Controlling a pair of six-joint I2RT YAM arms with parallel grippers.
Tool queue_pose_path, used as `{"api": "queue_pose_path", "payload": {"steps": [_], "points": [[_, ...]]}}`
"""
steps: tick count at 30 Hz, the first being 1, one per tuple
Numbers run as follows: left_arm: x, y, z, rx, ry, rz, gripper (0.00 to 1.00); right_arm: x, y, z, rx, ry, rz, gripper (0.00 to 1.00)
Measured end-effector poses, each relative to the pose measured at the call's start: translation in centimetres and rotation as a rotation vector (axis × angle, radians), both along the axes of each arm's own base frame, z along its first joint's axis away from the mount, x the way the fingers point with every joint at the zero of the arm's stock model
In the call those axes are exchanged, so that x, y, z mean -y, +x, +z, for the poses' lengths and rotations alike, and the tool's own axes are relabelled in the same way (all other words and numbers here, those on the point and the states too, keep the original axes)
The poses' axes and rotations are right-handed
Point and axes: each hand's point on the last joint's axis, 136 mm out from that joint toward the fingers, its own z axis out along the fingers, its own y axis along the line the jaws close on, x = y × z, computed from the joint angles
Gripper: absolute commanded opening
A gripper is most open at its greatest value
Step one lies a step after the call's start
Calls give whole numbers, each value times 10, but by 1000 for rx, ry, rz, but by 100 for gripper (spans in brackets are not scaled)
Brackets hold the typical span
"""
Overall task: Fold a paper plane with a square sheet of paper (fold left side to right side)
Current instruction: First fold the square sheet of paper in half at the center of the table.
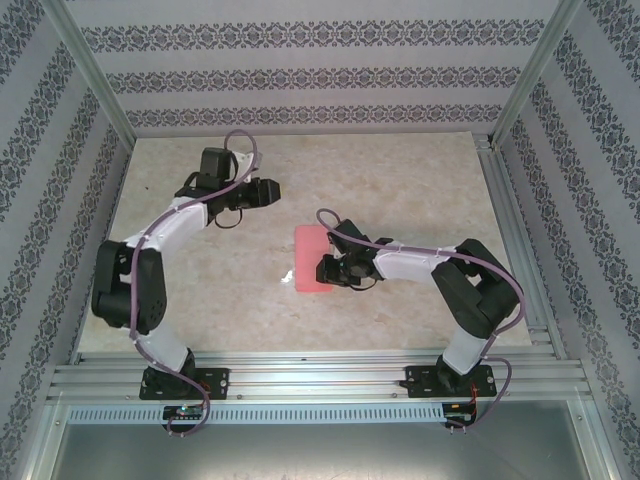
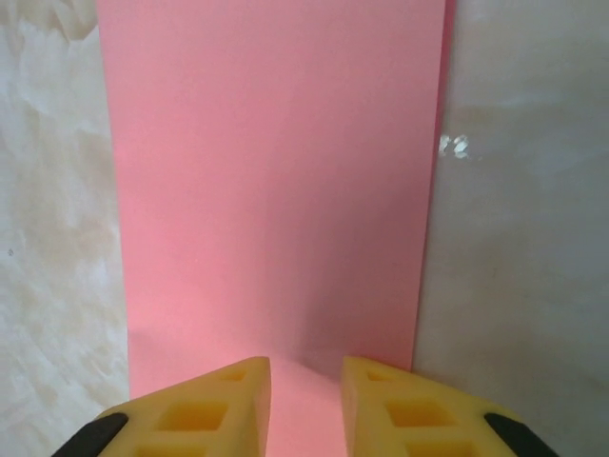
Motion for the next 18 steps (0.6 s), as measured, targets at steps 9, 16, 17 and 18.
{"api": "queue_pose_path", "payload": {"steps": [9, 16, 17, 18], "points": [[-12, -68, -10, 10, -26, 11, 34, -13, 45, 82, 158, 104, 1, 22], [-6, -146, -80, -156, -29, -26, 31, -54, 102, 57, 128, 151, 20, 20], [-5, -145, -79, -148, -35, -27, 31, -57, 105, 53, 120, 153, 24, 20], [-4, -143, -77, -134, -40, -28, 31, -61, 108, 48, 108, 156, 28, 20]]}}
